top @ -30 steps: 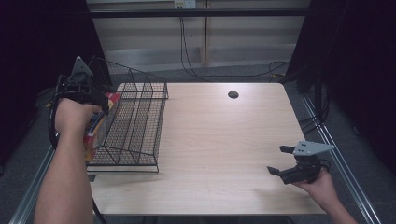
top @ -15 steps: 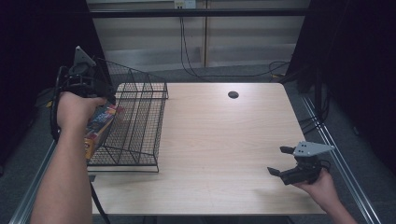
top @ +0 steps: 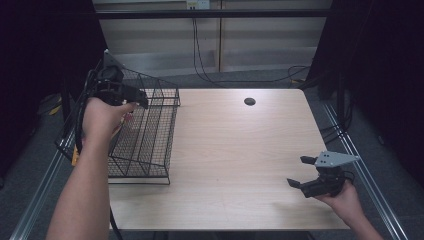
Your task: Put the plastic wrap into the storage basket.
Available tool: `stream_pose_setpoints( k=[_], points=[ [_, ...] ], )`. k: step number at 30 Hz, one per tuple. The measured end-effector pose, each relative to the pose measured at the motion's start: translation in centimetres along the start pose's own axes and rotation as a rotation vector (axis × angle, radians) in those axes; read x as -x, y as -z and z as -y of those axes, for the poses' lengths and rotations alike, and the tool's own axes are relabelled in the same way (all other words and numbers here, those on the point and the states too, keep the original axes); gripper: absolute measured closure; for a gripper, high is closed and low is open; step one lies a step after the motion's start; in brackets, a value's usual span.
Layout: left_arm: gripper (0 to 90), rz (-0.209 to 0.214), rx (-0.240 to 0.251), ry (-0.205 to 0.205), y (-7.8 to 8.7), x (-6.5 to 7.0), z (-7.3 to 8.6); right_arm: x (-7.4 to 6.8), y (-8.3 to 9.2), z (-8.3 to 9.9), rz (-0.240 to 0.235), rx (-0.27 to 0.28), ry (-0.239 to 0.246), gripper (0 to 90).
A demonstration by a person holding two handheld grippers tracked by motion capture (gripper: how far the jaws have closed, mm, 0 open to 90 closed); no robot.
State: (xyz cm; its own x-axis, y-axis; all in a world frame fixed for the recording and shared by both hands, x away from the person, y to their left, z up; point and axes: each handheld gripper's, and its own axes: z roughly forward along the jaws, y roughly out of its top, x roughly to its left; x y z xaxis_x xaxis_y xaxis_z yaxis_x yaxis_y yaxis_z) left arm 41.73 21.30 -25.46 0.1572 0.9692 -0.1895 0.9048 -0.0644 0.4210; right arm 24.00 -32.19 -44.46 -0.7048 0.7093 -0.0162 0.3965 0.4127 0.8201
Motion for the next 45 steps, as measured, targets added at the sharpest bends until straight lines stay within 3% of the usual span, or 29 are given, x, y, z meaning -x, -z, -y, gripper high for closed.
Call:
stream_pose_setpoints(
  k=[14,20,31,44,45],
  points=[
    [11.1,0.089,0.022,-0.047,-1.4,1.7,0.5,-0.1,-0.1,0.0,-0.004,0.0,-0.001,7.0],
    [10.1,0.123,0.02,-0.09,-2.4,3.0,0.7,-0.1,-0.1,0.0,-0.001,-0.002,0.001,7.0],
    [9.7,0.181,0.021,-0.125,-4.1,5.2,1.3,-0.1,0.0,0.0,-0.004,0.0,0.006,7.0],
    [10.1,0.245,-0.001,-0.213,-6.2,8.2,2.2,-0.2,-0.1,0.0,-0.011,-0.003,0.004,7.0],
    [10.1,0.252,0.006,-0.206,-6.4,8.5,2.3,-0.2,-0.1,0.0,-0.011,-0.002,0.002,7.0]
  ],
)
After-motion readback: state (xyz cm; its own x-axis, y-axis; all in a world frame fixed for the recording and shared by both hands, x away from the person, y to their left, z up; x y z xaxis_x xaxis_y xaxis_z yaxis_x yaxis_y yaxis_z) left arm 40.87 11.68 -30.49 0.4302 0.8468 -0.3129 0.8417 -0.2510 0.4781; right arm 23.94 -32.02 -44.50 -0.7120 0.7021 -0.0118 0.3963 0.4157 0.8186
